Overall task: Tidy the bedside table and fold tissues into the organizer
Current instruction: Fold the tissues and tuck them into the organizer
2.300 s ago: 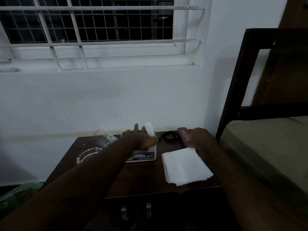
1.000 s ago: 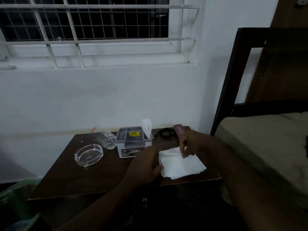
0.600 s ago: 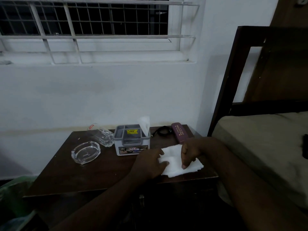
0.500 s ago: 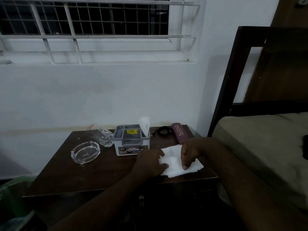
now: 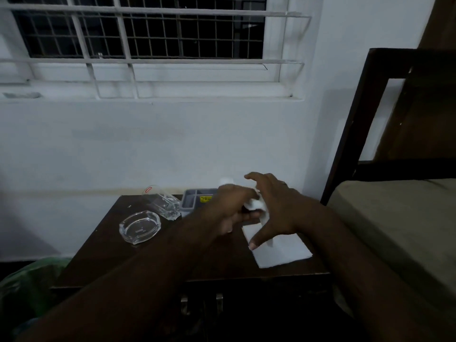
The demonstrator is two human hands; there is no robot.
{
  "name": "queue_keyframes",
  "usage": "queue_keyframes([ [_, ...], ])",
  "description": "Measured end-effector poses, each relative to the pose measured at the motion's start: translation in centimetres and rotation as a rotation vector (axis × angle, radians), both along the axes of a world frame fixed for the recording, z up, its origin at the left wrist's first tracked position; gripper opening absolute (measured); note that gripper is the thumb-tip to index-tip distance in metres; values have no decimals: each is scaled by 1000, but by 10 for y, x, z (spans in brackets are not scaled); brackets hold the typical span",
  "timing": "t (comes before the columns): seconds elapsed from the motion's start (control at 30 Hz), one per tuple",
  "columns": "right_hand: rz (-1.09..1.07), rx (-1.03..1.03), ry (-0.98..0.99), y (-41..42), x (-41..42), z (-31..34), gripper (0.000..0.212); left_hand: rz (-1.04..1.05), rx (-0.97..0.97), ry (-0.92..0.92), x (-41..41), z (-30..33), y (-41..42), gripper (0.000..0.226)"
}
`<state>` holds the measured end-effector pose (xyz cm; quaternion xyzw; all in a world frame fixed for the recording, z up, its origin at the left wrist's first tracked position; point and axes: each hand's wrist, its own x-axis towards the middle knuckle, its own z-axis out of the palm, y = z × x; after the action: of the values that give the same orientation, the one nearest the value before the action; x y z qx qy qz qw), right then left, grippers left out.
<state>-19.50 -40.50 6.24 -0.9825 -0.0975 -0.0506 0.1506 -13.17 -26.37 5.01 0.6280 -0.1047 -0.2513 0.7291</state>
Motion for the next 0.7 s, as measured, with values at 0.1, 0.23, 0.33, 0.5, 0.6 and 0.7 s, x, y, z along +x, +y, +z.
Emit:
queue_keyframes([
  [0.1,-27,53,-299,16,17,-4,87,43,-13,-27,7,26,17,14],
  [0.23,-68,450,-429,25,42,3,52,156,-34,-123,28,42,46,29],
  [0.33,-83,808,-373,35,68,13,57,344,55,-396,41,36,70,5],
  [0.5,-48,1073,-267,55,117,18,56,240,251,-725,59,10,101,24],
  [0.6,-36,1071,-230,60,141,10,46,244,397,-827,80,1,108,15],
  [0.7,-16,896,-236,55,156,4,40,241,571,-891,105,-10,108,18],
])
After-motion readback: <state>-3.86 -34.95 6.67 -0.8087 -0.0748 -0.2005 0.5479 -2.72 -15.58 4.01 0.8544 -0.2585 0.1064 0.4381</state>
